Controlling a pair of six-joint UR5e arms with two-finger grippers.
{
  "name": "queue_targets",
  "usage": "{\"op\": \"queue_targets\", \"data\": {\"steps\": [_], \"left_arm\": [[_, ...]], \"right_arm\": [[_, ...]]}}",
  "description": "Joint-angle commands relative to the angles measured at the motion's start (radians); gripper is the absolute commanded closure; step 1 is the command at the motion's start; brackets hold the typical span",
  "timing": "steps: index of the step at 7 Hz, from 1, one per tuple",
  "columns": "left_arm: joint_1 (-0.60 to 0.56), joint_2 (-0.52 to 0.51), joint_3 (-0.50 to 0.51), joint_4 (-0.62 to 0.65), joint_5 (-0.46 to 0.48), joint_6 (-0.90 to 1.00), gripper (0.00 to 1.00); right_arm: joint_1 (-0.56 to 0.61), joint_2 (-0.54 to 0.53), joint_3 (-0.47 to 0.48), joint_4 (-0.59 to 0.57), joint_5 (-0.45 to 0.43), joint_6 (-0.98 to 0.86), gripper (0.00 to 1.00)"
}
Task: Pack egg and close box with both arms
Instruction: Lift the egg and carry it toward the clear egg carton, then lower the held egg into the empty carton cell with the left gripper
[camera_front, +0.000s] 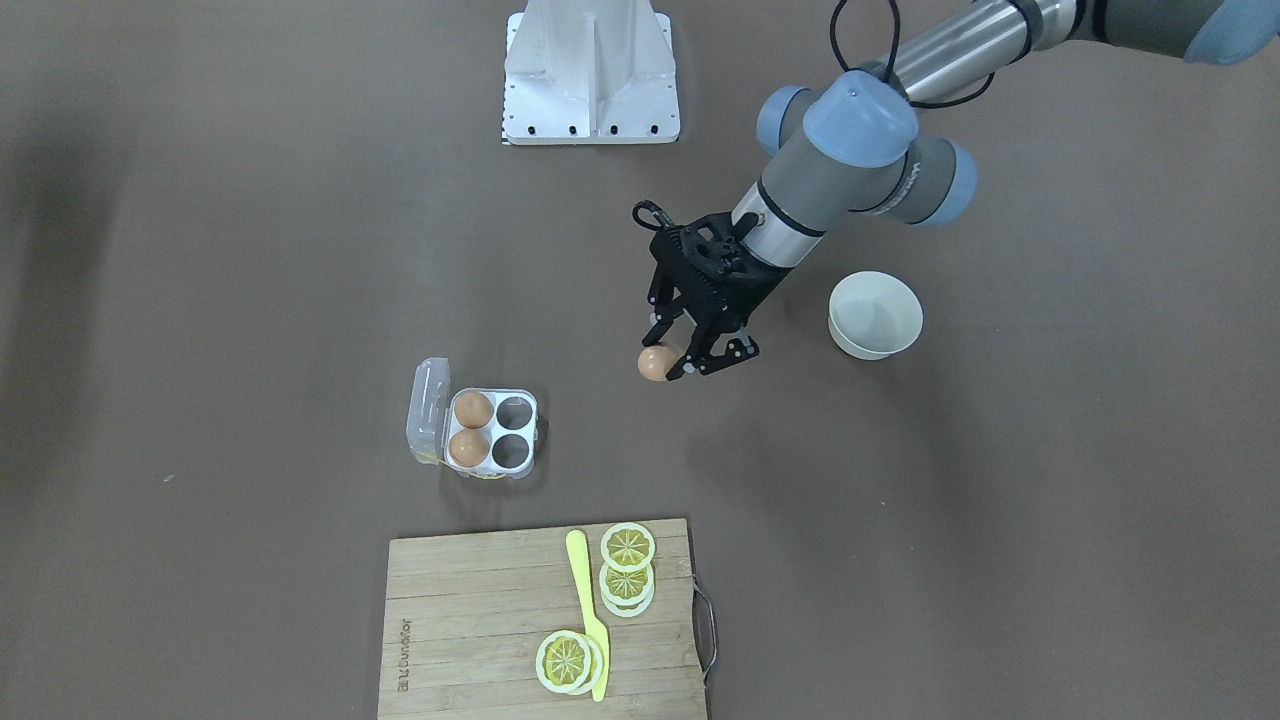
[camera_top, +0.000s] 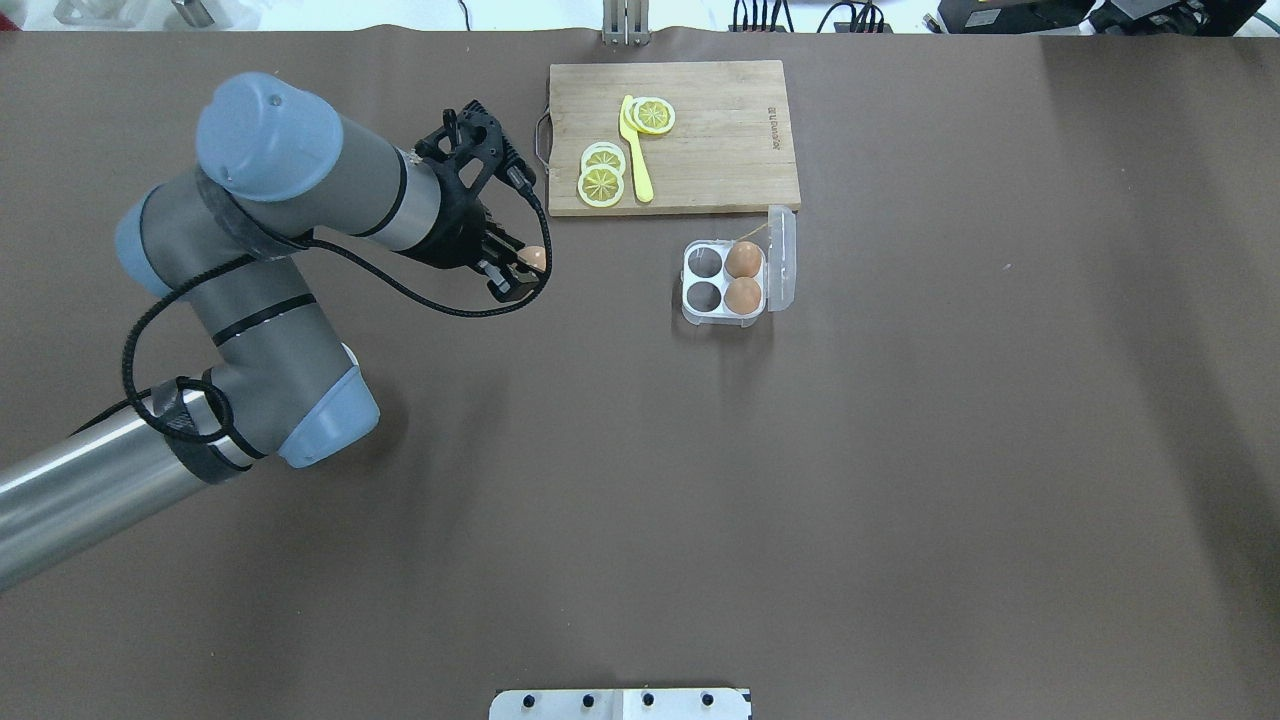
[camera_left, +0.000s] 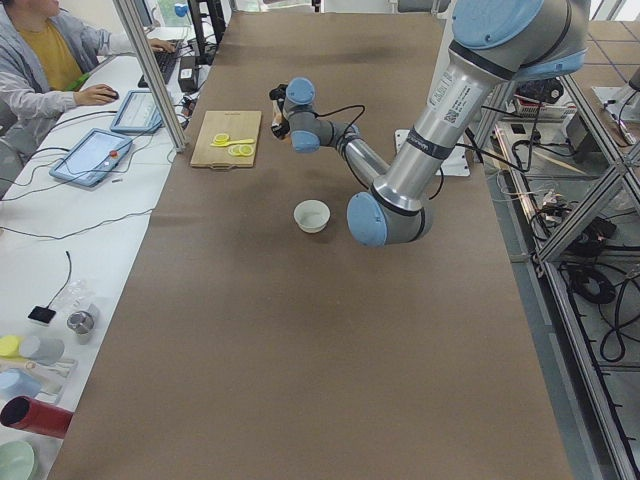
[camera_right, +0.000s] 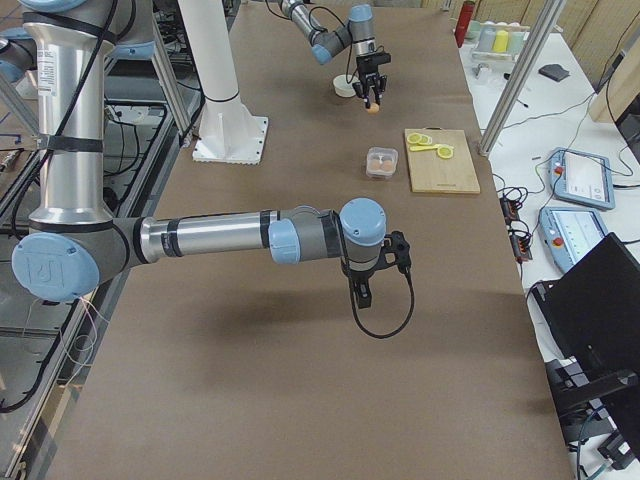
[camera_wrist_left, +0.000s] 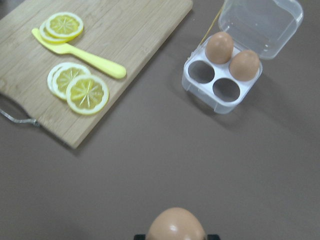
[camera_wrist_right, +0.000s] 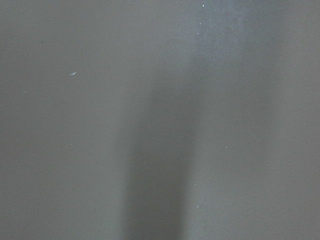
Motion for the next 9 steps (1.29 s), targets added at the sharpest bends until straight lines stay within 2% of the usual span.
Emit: {"op": "queue_targets", "data": {"steps": [1, 2, 3, 4, 5, 9], "left_arm": [[0.121, -0.065, 0.114, -0.203, 0.209, -0.001, 1.0], [0.15, -0.111, 0.145, -0.212, 0.272, -0.001, 1.0], [0.15, -0.147, 0.16, -0.215, 0.281, -0.002, 1.0], [0.153, -0.172, 0.223, -0.282, 0.297, -0.004, 1.0], [0.172, -0.201, 0.292, -0.344, 0.384, -0.004, 1.0], [0.178, -0.211, 0.344, -0.347, 0.414, -0.005, 1.0]], "right_arm": [[0.0, 0.0, -0.003, 0.004, 0.002, 0.0, 0.0], [0.0, 0.0, -0.003, 0.004, 0.002, 0.0, 0.0], [0.0, 0.0, -0.003, 0.004, 0.002, 0.0, 0.0], [0.0, 0.0, -0.003, 0.006, 0.002, 0.0, 0.0], [0.0, 0.0, -0.003, 0.006, 0.002, 0.0, 0.0], [0.0, 0.0, -0.002, 0.007, 0.002, 0.0, 0.0]]}}
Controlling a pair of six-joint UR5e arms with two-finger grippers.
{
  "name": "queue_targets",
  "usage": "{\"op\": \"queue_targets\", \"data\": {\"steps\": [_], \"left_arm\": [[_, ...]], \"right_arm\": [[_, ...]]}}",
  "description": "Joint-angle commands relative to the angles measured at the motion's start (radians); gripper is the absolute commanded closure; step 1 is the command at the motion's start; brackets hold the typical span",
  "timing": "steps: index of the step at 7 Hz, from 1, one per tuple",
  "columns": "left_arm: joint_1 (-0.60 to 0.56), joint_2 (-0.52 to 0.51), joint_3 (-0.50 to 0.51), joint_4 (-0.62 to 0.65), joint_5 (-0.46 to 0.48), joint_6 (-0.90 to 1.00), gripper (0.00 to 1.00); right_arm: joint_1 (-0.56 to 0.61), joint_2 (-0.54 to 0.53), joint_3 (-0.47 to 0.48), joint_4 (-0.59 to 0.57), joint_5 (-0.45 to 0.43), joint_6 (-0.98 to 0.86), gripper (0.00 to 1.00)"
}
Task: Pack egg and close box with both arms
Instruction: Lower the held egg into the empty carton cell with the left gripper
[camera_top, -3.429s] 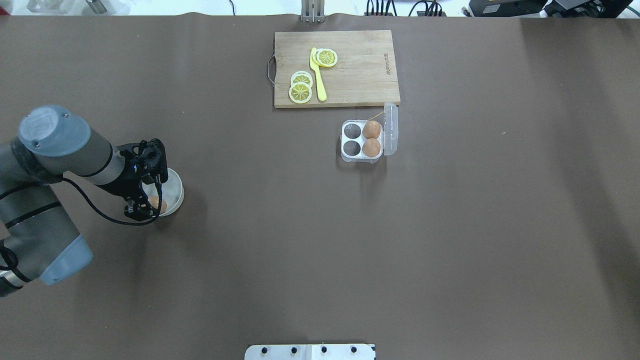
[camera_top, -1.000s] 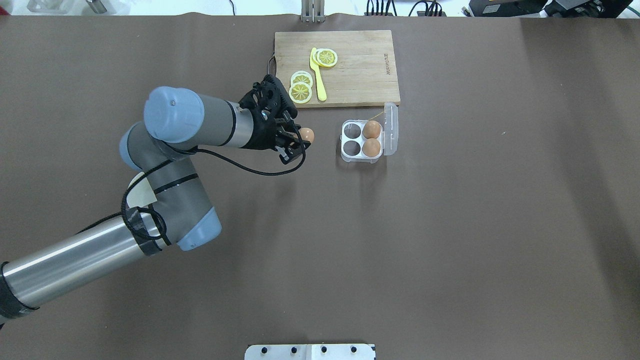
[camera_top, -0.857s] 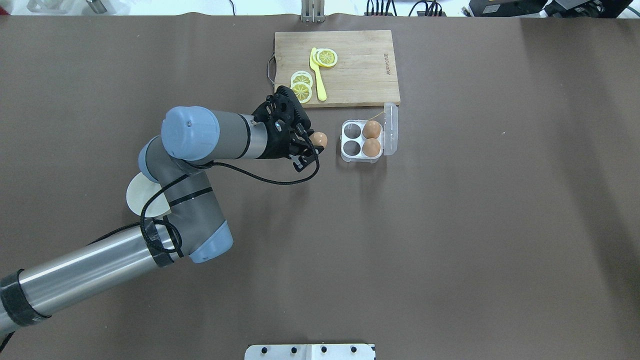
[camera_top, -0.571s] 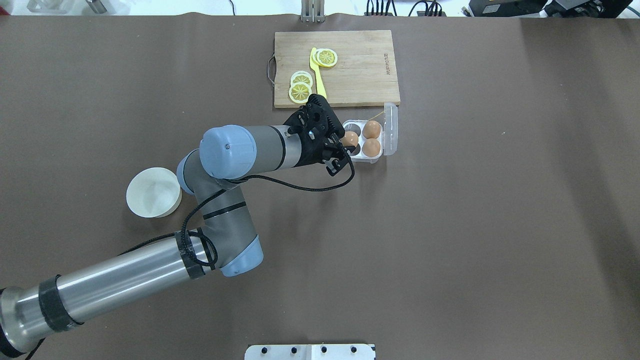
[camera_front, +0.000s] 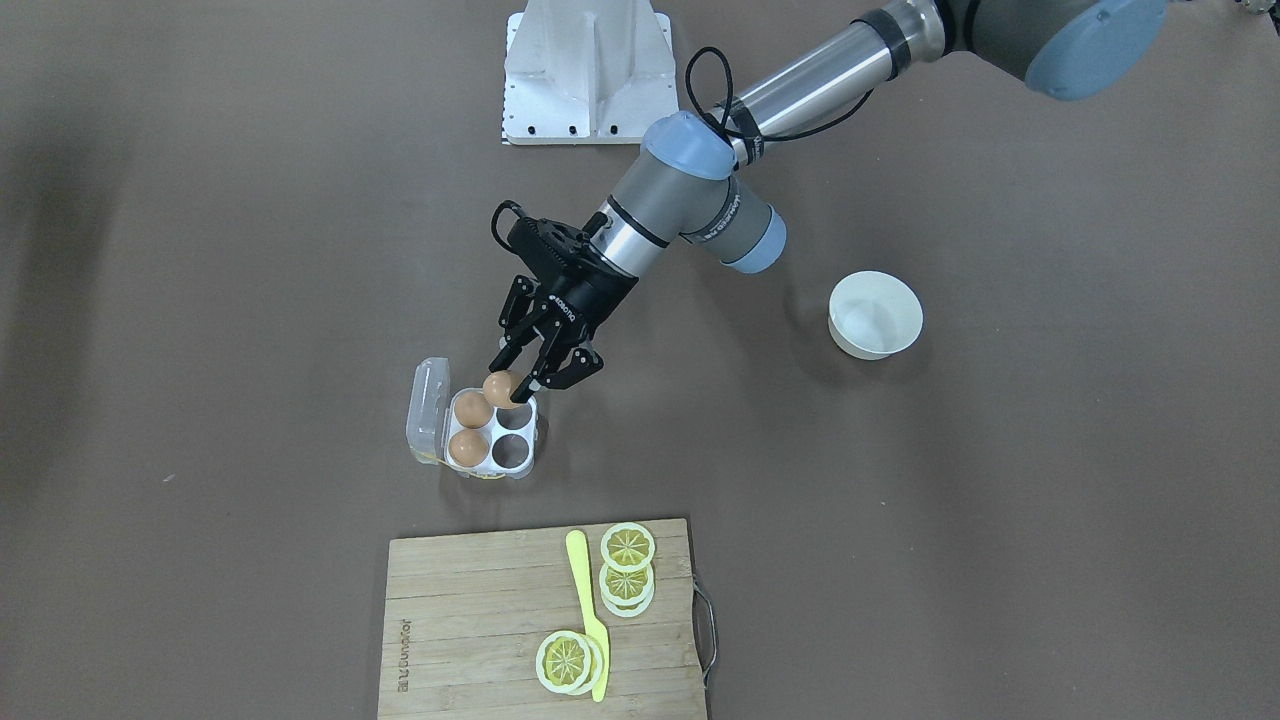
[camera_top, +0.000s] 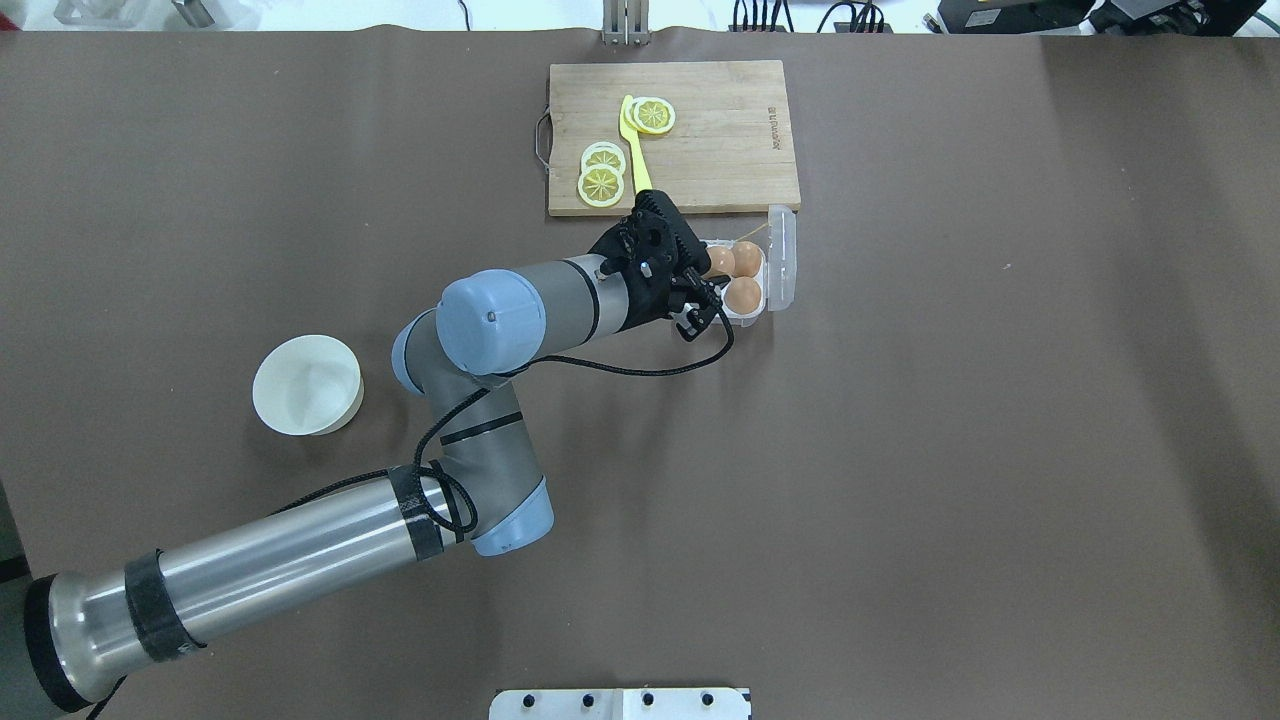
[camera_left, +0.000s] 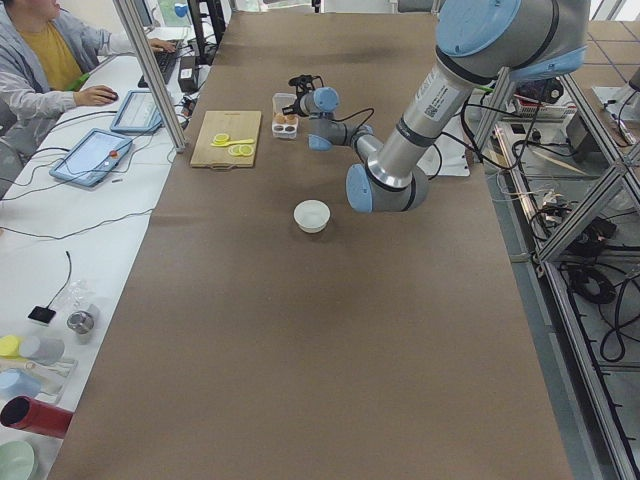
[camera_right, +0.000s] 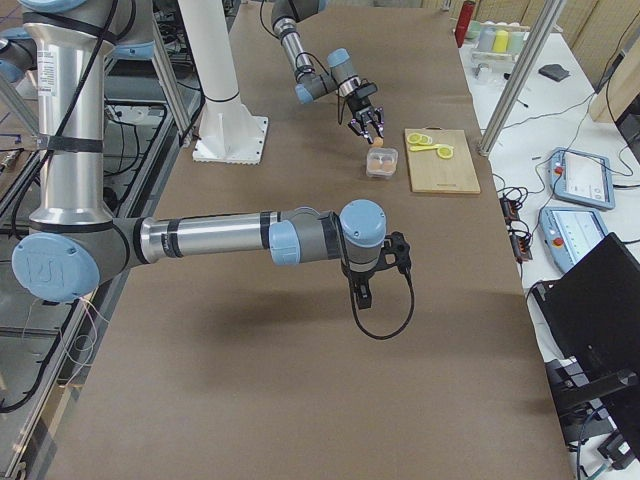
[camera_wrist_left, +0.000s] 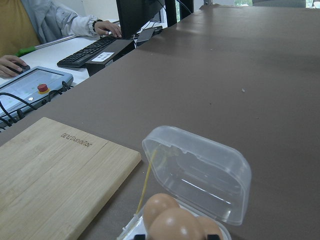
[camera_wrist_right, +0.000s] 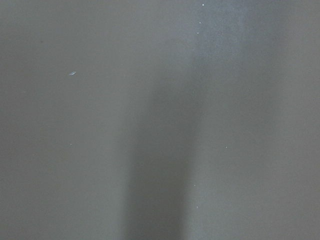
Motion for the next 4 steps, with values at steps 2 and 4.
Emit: {"op": "queue_targets", "data": {"steps": [2, 4], "left_arm": [[0.005, -0.007, 0.038, -0.005, 0.008, -0.002, 1.0], [0.009, -0.007, 0.04, -0.005, 0.01, -0.035, 1.0]], "right_arm": [[0.0, 0.0, 0.004, 0.0, 0.001, 0.0, 0.0], [0.0, 0.0, 0.004, 0.0, 0.001, 0.0, 0.0]]}}
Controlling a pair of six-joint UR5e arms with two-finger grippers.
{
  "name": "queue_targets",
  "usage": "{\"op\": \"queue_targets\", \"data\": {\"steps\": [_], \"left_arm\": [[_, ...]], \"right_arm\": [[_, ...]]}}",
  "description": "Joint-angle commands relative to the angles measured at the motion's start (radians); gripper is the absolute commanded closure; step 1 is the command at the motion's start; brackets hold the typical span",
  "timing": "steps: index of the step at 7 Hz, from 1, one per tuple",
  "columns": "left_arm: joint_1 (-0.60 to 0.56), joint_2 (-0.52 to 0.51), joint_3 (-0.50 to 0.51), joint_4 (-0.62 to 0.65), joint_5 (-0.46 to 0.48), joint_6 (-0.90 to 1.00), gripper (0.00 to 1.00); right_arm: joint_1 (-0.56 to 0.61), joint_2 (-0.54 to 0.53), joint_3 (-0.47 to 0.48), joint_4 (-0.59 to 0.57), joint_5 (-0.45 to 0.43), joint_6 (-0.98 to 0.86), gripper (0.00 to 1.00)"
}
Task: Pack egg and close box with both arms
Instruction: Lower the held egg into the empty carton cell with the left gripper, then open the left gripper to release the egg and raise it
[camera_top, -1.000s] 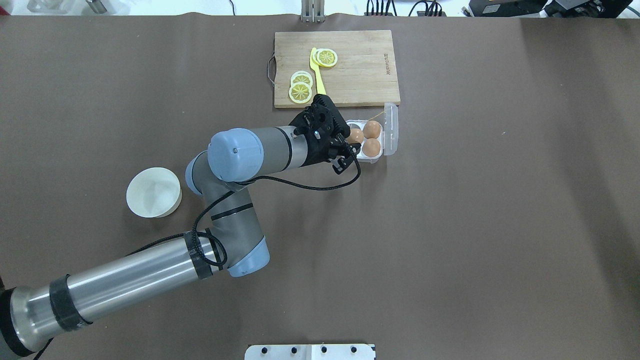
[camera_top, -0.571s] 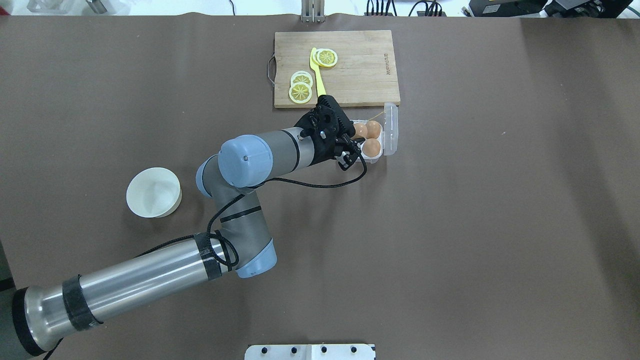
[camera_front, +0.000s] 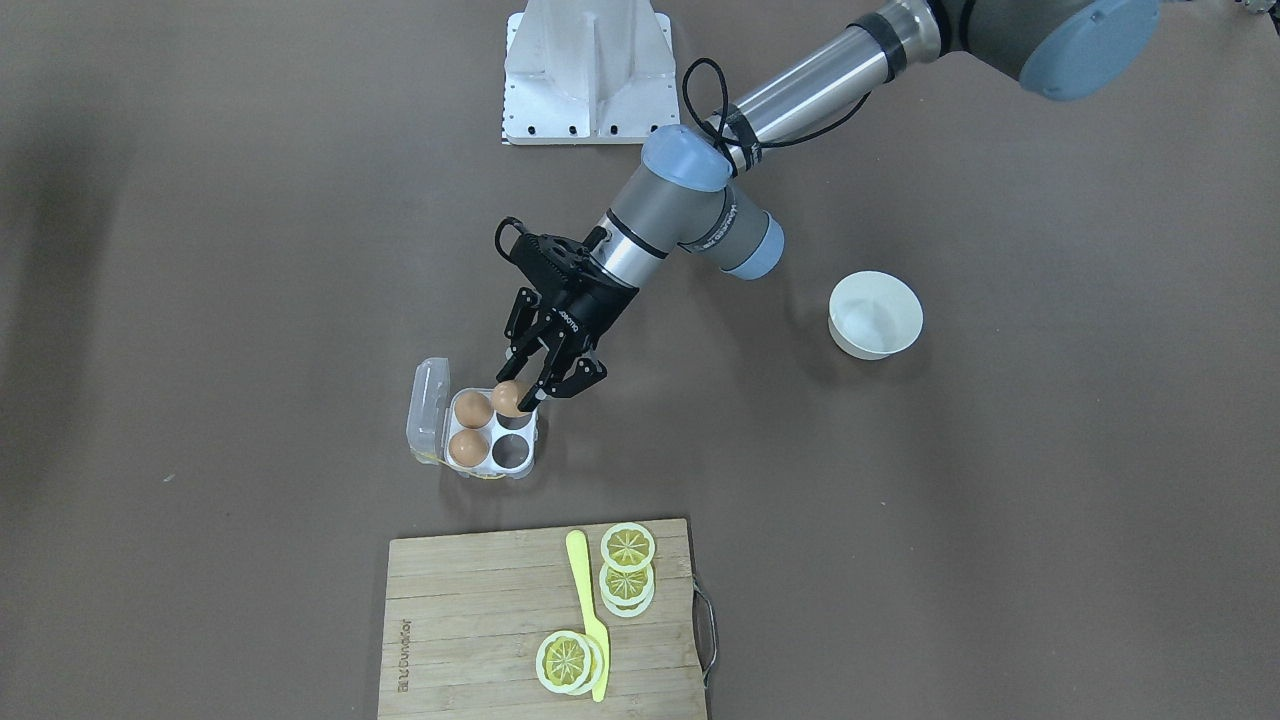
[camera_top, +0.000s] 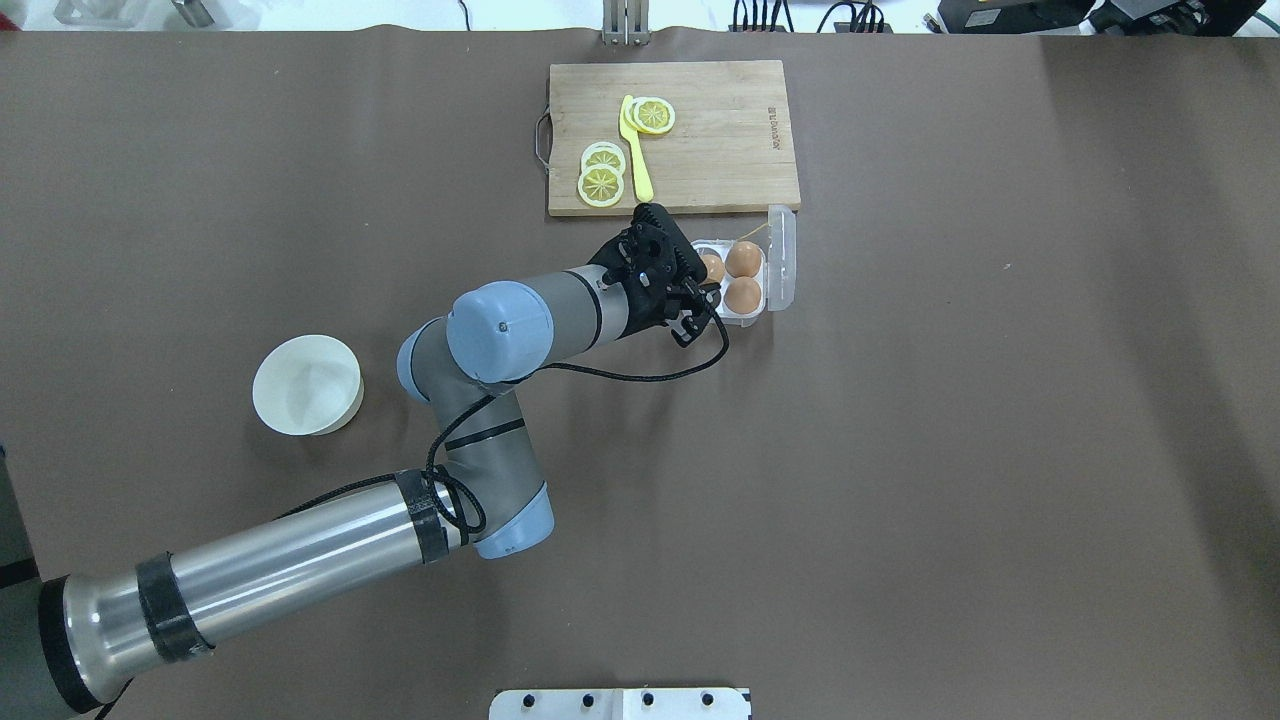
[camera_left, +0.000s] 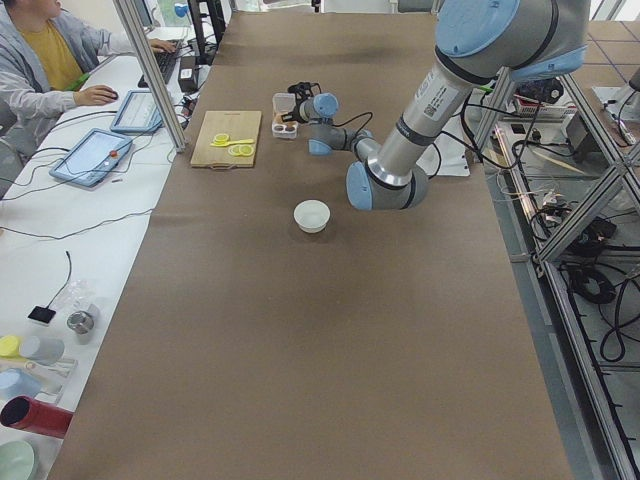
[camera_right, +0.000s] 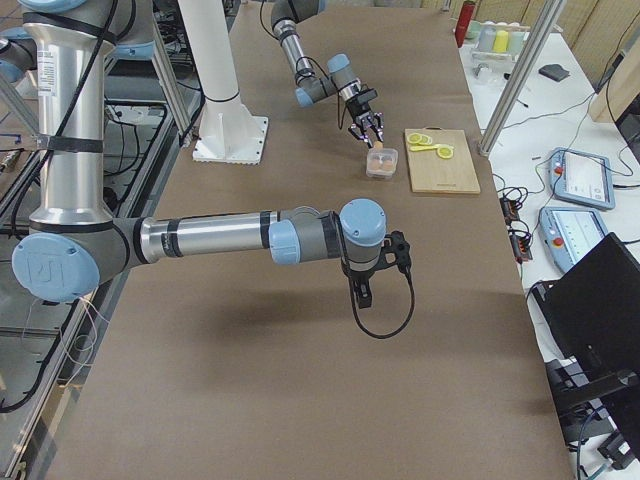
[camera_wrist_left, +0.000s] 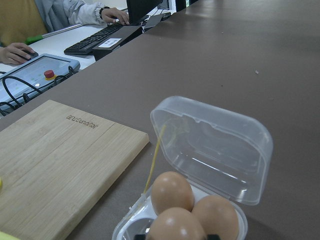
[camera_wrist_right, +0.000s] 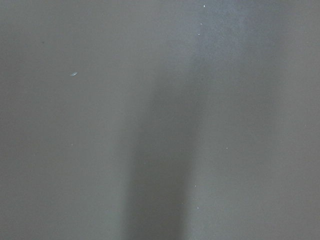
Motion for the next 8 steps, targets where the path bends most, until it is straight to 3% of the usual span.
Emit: {"op": "queue_targets", "data": {"steps": [1, 5, 6, 7, 8], "left_arm": [[0.004, -0.007, 0.008, 0.0, 0.002, -0.059, 1.0], [0.016, -0.034, 0.038, 0.0, 0.05, -0.066, 0.95], [0.046, -0.037, 0.038, 0.0, 0.112, -0.104, 0.91], [0.056, -0.039, 0.038, 0.0, 0.136, -0.139, 0.76], [0.054, -0.04, 0.037, 0.001, 0.145, -0.142, 0.72]], "right_arm": [[0.0, 0.0, 0.001, 0.0, 0.0, 0.0, 0.0], [0.002, 0.0, 0.001, -0.002, 0.0, 0.0, 0.0], [0.0, 0.0, 0.004, -0.002, 0.0, 0.0, 0.0], [0.002, 0.0, 0.006, -0.003, 0.0, 0.0, 0.0], [0.002, 0.0, 0.007, -0.006, 0.0, 0.0, 0.0]]}}
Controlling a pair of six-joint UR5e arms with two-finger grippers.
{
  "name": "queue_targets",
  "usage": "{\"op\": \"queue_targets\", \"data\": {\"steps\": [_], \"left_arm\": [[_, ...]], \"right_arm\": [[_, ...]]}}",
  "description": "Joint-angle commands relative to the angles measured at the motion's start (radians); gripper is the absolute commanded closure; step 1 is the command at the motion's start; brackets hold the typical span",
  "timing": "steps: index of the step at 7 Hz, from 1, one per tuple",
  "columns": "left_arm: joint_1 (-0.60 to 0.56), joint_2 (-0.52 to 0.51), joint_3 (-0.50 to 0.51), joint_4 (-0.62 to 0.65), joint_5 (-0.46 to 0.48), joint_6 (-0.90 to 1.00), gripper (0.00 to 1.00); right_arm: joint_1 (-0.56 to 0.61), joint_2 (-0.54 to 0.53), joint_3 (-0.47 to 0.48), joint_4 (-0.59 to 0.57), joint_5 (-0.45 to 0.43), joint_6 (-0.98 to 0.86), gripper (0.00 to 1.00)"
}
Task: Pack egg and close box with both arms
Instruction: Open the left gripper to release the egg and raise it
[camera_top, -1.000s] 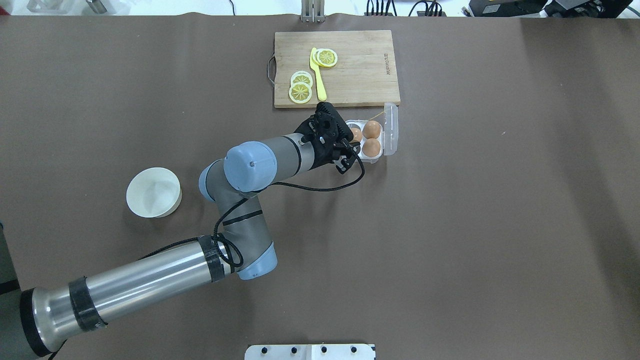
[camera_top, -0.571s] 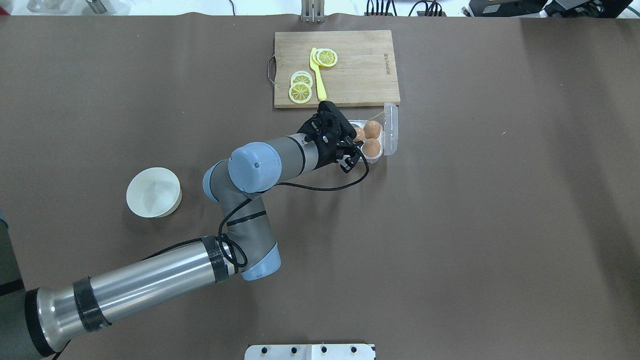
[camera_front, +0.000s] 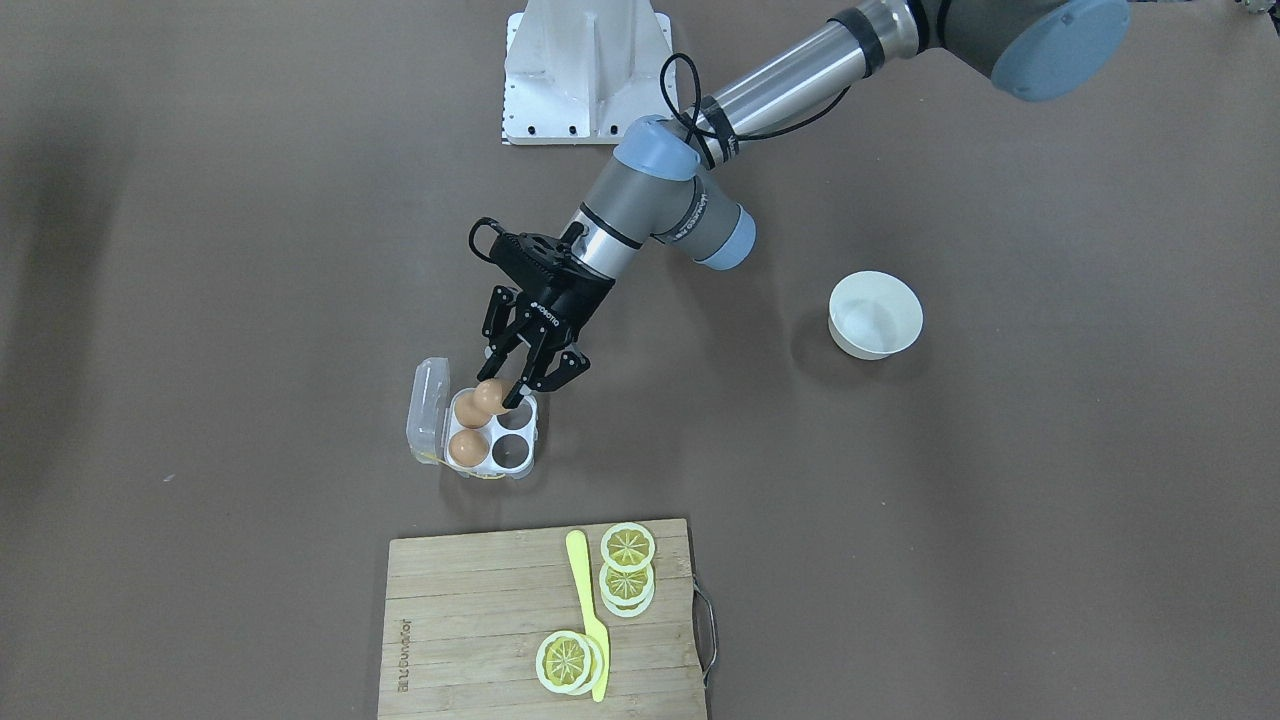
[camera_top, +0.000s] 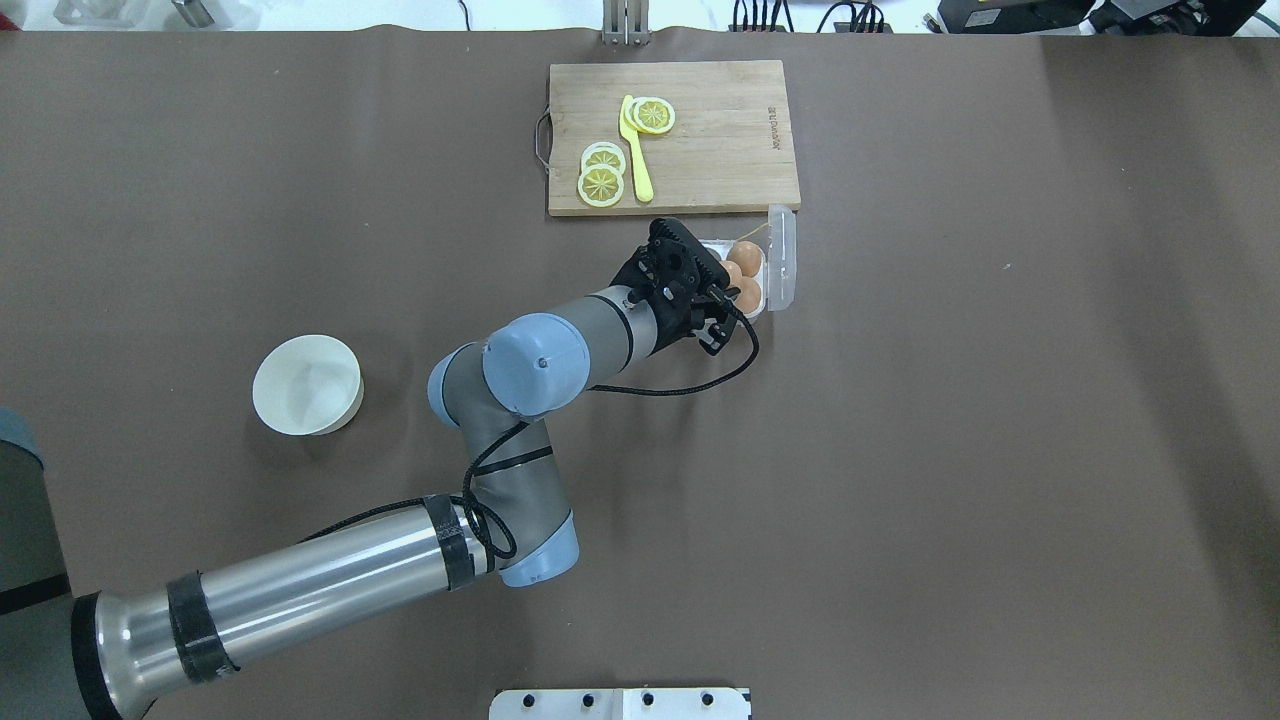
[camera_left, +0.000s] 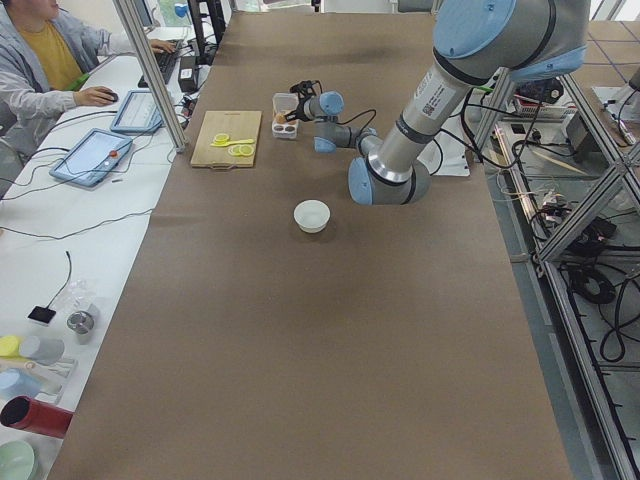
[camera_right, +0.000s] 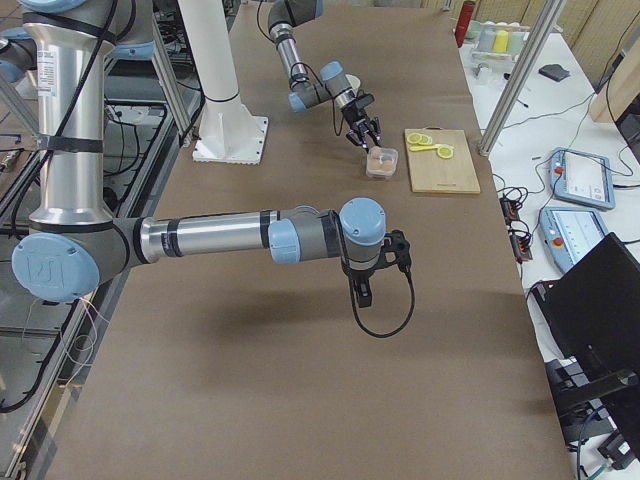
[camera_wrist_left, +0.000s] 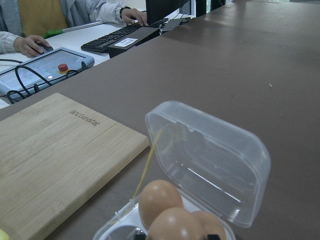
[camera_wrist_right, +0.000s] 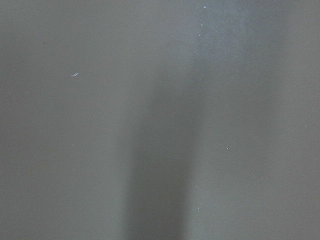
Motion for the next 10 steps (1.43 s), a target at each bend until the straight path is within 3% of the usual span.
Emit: {"op": "queue_targets", "data": {"steps": [1, 2, 6, 7, 8, 9, 10], "left_arm": [[0.004, -0.002, -0.001, 0.001, 0.025, -0.024, 0.45], [0.003, -0.002, -0.001, 0.003, 0.027, -0.085, 0.02], [-0.011, -0.004, -0.004, 0.007, 0.027, -0.124, 0.02], [-0.032, -0.004, -0.005, 0.009, 0.016, -0.215, 0.03], [-0.093, -0.002, -0.013, 0.07, -0.067, -0.411, 0.07], [-0.185, 0.037, -0.109, 0.243, -0.259, -0.551, 0.07], [-0.274, 0.089, -0.255, 0.493, -0.436, -0.56, 0.07]], "right_arm": [[0.0, 0.0, 0.002, -0.003, 0.0, 0.002, 0.0], [0.0, -0.002, 0.002, -0.004, 0.001, 0.002, 0.0], [0.0, 0.0, 0.005, -0.004, 0.002, 0.002, 0.0], [-0.001, 0.002, 0.008, -0.004, 0.0, 0.002, 0.0], [-0.003, 0.008, 0.004, -0.004, -0.002, 0.002, 0.0], [-0.006, 0.03, -0.004, -0.006, -0.005, 0.006, 0.0], [-0.028, 0.052, -0.006, 0.005, -0.011, 0.096, 0.0]]}}
